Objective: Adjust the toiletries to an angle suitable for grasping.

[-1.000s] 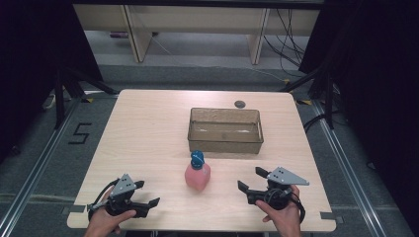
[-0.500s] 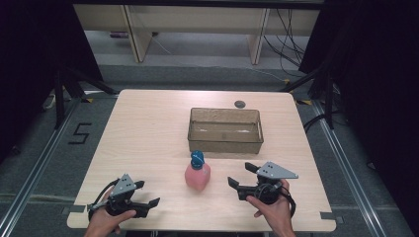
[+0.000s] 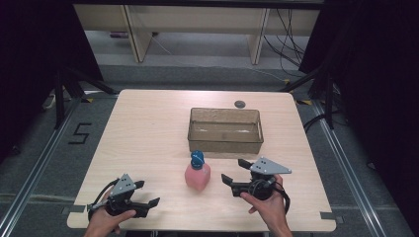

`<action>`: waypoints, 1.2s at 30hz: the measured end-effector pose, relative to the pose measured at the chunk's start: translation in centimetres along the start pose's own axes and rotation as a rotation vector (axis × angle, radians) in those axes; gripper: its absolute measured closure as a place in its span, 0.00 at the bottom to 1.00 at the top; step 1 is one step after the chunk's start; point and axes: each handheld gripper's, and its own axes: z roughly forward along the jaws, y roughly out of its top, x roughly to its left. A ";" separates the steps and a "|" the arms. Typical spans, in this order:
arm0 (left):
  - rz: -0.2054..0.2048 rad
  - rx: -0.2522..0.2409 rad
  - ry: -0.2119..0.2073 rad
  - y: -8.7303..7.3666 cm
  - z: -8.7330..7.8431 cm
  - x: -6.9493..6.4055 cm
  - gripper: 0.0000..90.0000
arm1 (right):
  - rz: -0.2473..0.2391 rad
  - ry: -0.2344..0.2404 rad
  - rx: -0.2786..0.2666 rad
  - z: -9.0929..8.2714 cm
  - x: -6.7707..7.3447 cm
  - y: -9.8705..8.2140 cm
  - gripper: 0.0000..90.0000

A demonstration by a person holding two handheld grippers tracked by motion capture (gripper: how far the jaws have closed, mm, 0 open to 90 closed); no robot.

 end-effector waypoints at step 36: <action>-0.010 -0.011 -0.006 0.0 0.1 -0.1 0.16 | -0.063 0.075 0.016 3.3 2.0 1.9 0.25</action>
